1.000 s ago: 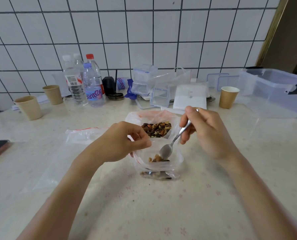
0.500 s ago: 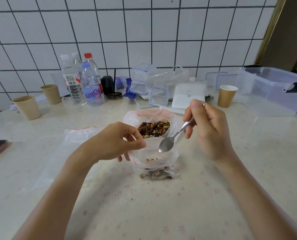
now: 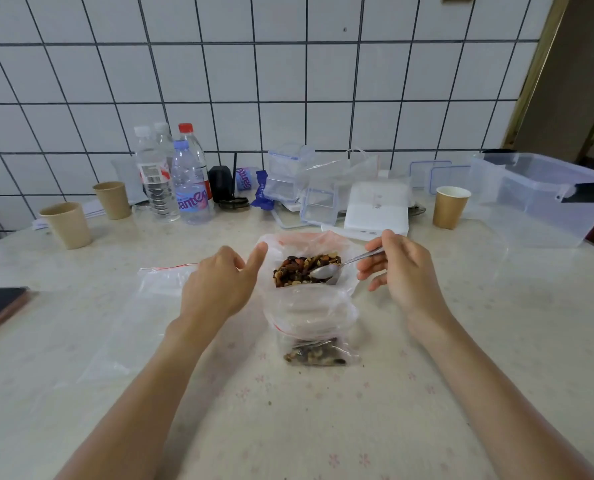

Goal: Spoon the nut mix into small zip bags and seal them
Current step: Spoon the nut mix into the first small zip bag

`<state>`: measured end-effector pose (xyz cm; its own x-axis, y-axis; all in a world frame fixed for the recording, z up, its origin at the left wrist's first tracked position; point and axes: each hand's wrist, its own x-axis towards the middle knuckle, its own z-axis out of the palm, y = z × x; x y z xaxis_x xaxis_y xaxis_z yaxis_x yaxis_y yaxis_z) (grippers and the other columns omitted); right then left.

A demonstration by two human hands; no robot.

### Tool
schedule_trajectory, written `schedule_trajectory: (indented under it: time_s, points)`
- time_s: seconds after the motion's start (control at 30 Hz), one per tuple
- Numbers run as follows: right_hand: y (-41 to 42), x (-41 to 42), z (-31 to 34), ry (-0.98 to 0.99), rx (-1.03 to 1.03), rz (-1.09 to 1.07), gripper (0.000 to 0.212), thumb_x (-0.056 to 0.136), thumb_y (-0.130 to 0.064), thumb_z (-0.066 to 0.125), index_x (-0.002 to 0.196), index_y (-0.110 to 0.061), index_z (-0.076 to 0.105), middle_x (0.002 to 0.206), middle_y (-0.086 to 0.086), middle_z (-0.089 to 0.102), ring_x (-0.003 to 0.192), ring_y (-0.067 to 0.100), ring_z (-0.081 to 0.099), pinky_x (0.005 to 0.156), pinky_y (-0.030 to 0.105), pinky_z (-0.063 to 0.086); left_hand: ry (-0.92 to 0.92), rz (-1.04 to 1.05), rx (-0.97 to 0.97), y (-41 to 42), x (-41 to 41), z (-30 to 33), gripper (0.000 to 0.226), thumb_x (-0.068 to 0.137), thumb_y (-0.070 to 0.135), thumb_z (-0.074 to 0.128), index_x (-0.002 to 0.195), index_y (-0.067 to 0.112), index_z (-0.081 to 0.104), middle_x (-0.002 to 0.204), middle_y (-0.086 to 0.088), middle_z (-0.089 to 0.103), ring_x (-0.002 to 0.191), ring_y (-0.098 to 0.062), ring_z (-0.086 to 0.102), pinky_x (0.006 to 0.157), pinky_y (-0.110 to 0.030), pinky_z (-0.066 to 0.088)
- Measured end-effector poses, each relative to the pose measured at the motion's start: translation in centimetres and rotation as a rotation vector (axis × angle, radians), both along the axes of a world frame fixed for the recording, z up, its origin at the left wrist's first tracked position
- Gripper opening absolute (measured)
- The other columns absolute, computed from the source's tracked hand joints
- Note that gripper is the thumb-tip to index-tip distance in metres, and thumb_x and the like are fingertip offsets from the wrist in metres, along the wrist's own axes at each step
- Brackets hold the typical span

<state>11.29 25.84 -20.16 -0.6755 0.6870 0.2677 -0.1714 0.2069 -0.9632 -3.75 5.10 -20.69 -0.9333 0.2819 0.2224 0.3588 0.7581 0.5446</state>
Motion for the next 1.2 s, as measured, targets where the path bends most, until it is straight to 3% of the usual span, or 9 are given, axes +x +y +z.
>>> schedule_trajectory:
  time_s: [0.1, 0.2, 0.33, 0.43, 0.5, 0.63, 0.87, 1.07, 1.2]
  points:
    - [-0.1, 0.0, -0.5, -0.06, 0.162, -0.01, 0.041, 0.111, -0.034, 0.042, 0.086, -0.011, 0.065, 0.067, 0.005, 0.074, 0.065, 0.028, 0.069, 0.062, 0.041, 0.052, -0.133, -0.09, 0.003, 0.4, -0.1, -0.6, 0.081, 0.089, 0.085, 0.034, 0.083, 0.011, 0.068, 0.081, -0.003, 0.072, 0.08, -0.022, 0.066, 0.081, -0.041, 0.056]
    - [-0.3, -0.2, -0.8, -0.092, 0.22, 0.019, 0.041, 0.109, -0.037, 0.047, 0.086, -0.01, 0.067, 0.069, 0.004, 0.076, 0.072, 0.038, 0.07, 0.067, 0.047, 0.056, -0.203, -0.165, 0.063, 0.7, -0.1, -1.0, 0.06, 0.092, 0.069, 0.056, 0.093, 0.011, 0.074, 0.089, -0.003, 0.075, 0.087, -0.024, 0.07, 0.088, -0.043, 0.058]
    - [-0.7, -0.8, -1.4, -0.124, 0.198, 0.071, 0.036, 0.107, -0.036, 0.054, 0.087, -0.01, 0.07, 0.071, 0.002, 0.078, 0.073, 0.023, 0.075, 0.063, 0.031, 0.056, -0.243, -0.231, 0.208, 0.9, 0.8, -0.8, 0.031, 0.099, 0.037, 0.065, 0.101, 0.008, 0.076, 0.089, -0.007, 0.077, 0.082, -0.022, 0.072, 0.077, -0.037, 0.058]
    - [-0.9, -1.1, -1.8, -0.144, 0.148, 0.092, 0.034, 0.106, -0.033, 0.054, 0.091, -0.008, 0.072, 0.075, 0.001, 0.079, 0.072, 0.018, 0.075, 0.057, 0.02, 0.054, -0.263, -0.253, 0.275, 1.1, 1.4, -0.5, 0.026, 0.101, 0.029, 0.063, 0.096, 0.006, 0.075, 0.092, -0.013, 0.077, 0.085, -0.029, 0.073, 0.077, -0.041, 0.058]
    - [-0.9, -1.1, -1.9, -0.148, 0.076, 0.096, 0.034, 0.107, -0.031, 0.054, 0.093, -0.006, 0.073, 0.077, 0.004, 0.08, 0.073, 0.021, 0.075, 0.057, 0.023, 0.056, -0.284, -0.248, 0.333, 1.1, 1.5, -0.4, 0.026, 0.101, 0.028, 0.063, 0.094, 0.005, 0.075, 0.093, -0.016, 0.076, 0.086, -0.031, 0.072, 0.073, -0.039, 0.058]
    - [-1.1, -1.1, -2.1, -0.169, 0.006, 0.102, 0.034, 0.107, -0.031, 0.053, 0.094, -0.007, 0.073, 0.082, 0.003, 0.081, 0.075, 0.023, 0.076, 0.061, 0.025, 0.056, -0.335, -0.235, 0.413, 1.2, 1.5, -0.4, 0.024, 0.102, 0.029, 0.064, 0.095, 0.009, 0.076, 0.091, -0.009, 0.078, 0.081, -0.022, 0.073, 0.054, -0.017, 0.05]
    - [-1.3, -1.1, -1.8, -0.18, -0.076, 0.109, 0.033, 0.109, -0.028, 0.05, 0.101, -0.006, 0.073, 0.084, 0.004, 0.081, 0.081, 0.021, 0.078, 0.059, 0.021, 0.057, -0.374, -0.232, 0.487, 1.4, 1.1, -0.3, 0.019, 0.1, 0.033, 0.066, 0.095, 0.018, 0.077, 0.08, 0.005, 0.079, 0.069, -0.007, 0.073, 0.054, -0.014, 0.05]
    - [-1.2, -1.1, -1.8, -0.173, -0.118, 0.098, 0.032, 0.11, -0.026, 0.047, 0.102, -0.008, 0.072, 0.085, 0.004, 0.081, 0.079, 0.018, 0.078, 0.057, 0.021, 0.057, -0.366, -0.225, 0.508, 1.5, 1.2, -0.5, 0.019, 0.1, 0.03, 0.067, 0.096, 0.015, 0.077, 0.08, 0.004, 0.079, 0.06, -0.001, 0.07, 0.049, -0.01, 0.047]
    - [-0.9, -0.9, -1.5, -0.146, -0.188, 0.098, 0.031, 0.111, -0.023, 0.045, 0.102, -0.008, 0.071, 0.086, 0.008, 0.081, 0.084, 0.022, 0.079, 0.055, 0.024, 0.057, -0.365, -0.222, 0.521, 1.3, 1.1, -0.3, 0.021, 0.1, 0.032, 0.066, 0.097, 0.015, 0.077, 0.082, 0.005, 0.079, 0.064, -0.004, 0.072, 0.054, -0.015, 0.05]
